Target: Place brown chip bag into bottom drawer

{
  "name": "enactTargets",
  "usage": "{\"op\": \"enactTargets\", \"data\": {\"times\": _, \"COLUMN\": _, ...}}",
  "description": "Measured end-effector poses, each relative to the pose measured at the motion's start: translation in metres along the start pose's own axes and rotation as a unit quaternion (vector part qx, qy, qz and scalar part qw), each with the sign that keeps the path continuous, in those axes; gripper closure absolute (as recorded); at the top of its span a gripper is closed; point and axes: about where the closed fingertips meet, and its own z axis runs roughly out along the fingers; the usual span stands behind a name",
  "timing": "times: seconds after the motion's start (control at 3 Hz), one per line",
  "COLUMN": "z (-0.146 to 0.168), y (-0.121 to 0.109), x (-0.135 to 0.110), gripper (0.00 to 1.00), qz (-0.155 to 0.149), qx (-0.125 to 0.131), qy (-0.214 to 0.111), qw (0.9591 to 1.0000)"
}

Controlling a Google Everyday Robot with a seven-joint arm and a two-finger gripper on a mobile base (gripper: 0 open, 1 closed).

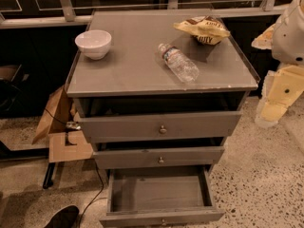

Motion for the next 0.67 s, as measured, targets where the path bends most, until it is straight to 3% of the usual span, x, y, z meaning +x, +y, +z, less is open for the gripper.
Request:
{"op": "enactTargets", "data": {"times": 0.33, "z": 0.0, "y": 0.0, "x": 0.0, "gripper": 0.0, "qz": 0.0, "qx": 0.0, "qy": 0.0, "qw": 1.0}}
{"op": "enactTargets", "data": {"times": 0.67, "z": 0.0062, "y": -0.0075, "x": -0.0088, "gripper": 0.0, "qz": -0.011, "qx": 0.023, "qy": -0.012, "qw": 0.9996}}
